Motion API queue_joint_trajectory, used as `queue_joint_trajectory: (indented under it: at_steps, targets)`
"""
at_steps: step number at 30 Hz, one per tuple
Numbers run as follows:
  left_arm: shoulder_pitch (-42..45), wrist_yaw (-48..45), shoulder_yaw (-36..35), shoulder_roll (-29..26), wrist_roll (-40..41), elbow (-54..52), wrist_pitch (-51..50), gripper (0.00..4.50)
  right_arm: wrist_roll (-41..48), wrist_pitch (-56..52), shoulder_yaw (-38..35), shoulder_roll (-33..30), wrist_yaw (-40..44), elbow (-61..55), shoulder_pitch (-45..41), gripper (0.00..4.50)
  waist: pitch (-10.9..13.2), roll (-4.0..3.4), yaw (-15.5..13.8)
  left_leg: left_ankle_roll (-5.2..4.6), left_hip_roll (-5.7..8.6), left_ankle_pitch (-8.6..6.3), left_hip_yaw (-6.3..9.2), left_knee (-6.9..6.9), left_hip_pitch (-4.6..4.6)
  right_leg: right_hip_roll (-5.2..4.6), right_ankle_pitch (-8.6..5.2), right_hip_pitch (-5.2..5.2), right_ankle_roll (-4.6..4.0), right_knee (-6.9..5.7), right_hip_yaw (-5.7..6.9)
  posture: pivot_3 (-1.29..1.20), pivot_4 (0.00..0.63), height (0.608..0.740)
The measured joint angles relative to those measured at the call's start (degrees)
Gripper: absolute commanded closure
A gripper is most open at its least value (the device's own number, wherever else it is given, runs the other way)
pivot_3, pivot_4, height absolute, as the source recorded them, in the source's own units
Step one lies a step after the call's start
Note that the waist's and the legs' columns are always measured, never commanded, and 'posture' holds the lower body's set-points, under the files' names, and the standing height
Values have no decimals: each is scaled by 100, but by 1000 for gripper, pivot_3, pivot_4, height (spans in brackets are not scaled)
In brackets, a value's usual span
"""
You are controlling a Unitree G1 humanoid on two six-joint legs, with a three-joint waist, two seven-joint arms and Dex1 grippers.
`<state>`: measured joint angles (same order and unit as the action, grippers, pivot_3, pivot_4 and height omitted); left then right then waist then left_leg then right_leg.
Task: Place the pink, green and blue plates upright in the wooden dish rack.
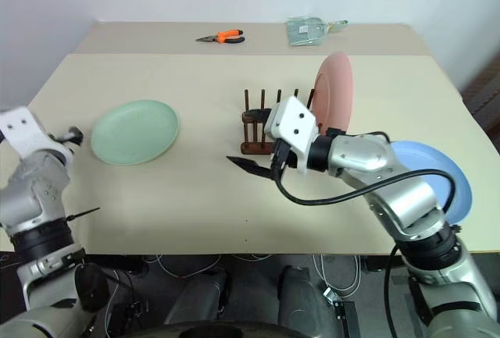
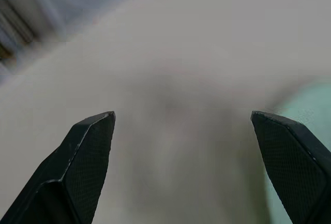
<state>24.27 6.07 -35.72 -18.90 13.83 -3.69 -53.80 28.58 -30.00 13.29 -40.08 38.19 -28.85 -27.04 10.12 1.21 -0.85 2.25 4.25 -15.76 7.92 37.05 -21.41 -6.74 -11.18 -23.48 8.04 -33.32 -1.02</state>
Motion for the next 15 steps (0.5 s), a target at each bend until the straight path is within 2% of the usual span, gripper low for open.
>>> queue_joint_trajectory:
  at_steps: [1,4,11,15]
  targets:
    - [-61,-86,-74,136,201,-110,-295,193,-85,17,31,65,36,68,38,71,2,3,7,1,0,1,0,0,-1,1,0,-2,-1,-1,0,0,150,740]
    - [-26,-145,-371,442,698,-408,-769,1001,-207,60,42,165,105,101,66,0,3,5,22,4,-4,1,-1,-5,7,4,0,-3,-1,-7,0,0,150,740]
    - [66,21,-853,752,1157,-377,-786,4490,-614,134,41,304,124,106,136,0,3,6,9,6,-4,2,-1,-5,6,5,0,-2,-2,-6,0,0,150,740]
    - [100,-428,-487,746,1323,-444,-396,4490,-710,111,23,315,138,107,150,0,4,12,7,7,-2,2,-1,-4,3,4,0,1,-3,-1,0,0,150,740]
